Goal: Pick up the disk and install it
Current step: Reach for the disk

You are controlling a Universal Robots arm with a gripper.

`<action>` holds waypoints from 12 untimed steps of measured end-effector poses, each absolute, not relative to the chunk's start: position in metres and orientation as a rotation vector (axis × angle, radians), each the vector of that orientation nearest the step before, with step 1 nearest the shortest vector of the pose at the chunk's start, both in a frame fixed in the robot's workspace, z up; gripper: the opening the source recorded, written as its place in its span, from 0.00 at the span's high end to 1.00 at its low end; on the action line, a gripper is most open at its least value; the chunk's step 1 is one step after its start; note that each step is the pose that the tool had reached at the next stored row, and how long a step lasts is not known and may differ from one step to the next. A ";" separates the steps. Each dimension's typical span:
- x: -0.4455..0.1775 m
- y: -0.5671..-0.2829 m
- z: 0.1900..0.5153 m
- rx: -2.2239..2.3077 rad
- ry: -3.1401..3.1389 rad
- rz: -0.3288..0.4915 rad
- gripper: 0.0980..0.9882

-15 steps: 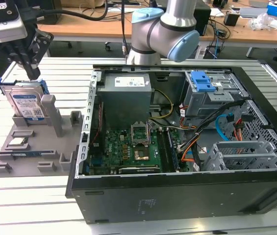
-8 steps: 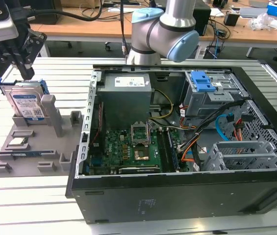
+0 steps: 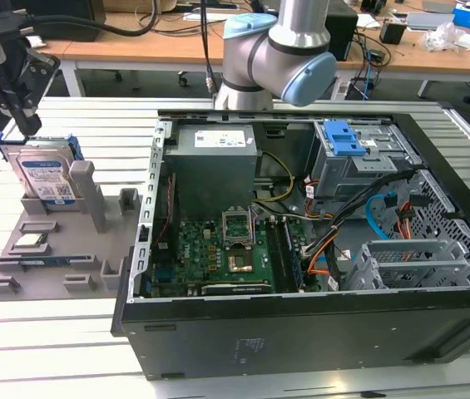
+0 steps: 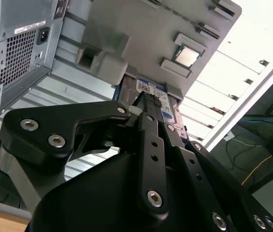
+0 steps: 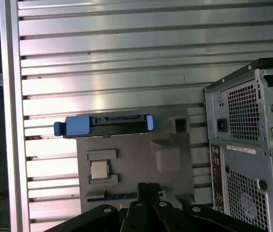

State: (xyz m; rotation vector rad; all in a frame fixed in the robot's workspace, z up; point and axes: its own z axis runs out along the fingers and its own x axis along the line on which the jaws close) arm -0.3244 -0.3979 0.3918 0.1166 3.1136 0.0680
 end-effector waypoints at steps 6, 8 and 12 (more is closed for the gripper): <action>-0.343 -0.398 0.392 0.117 3.114 0.068 0.99; -0.349 -0.398 0.392 0.117 3.114 0.068 0.99; -0.358 -0.398 0.392 0.117 3.114 0.068 0.99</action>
